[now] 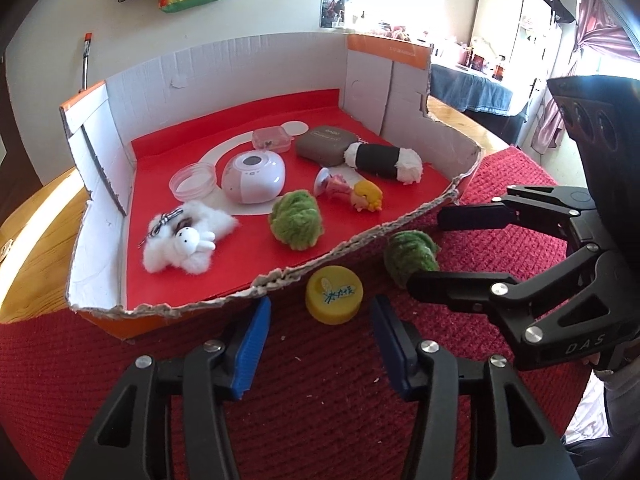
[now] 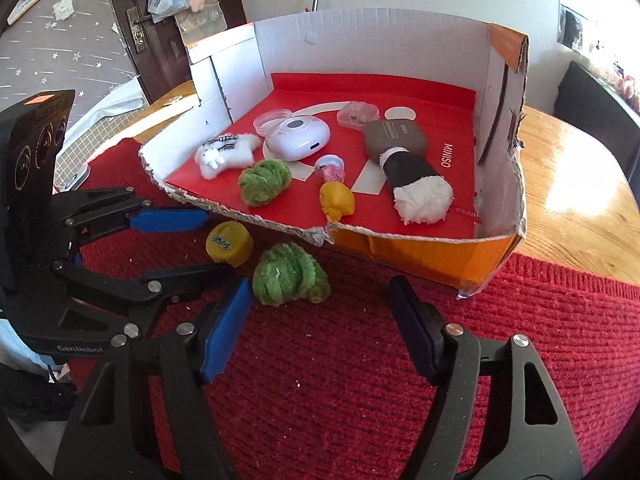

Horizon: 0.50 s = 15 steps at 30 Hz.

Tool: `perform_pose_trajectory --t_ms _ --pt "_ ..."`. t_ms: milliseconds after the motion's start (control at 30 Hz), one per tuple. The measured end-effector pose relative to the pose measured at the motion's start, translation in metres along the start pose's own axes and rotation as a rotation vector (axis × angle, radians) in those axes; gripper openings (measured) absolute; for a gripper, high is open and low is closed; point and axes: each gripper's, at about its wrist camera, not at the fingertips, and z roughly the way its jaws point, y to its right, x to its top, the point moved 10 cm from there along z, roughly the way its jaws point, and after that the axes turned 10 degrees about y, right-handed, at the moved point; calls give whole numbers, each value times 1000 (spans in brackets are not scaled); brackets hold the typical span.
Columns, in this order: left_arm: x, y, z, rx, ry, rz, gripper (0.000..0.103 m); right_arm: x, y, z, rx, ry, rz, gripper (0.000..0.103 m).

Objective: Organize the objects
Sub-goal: 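Grasp the yellow round cap with the left gripper while the right grasps the green fuzzy ball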

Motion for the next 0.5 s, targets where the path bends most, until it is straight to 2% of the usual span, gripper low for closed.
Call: perform_pose_trajectory --t_ms 133,367,400,433,467,500 --pt "1 2 1 -11 -2 9 48 0 -2 4 -4 -9 -17 62" --pt "3 5 3 -34 -3 10 33 2 -4 5 17 -9 -24 52" --pt "4 6 3 -41 -1 10 32 2 -5 6 20 -9 -29 49" --pt "4 7 3 -48 0 8 32 2 -6 6 27 -5 -29 36" --pt "4 8 2 -58 3 5 32 2 -8 6 42 -2 -28 31" --pt "4 8 2 -62 5 5 32 2 -10 6 52 -3 -31 31"
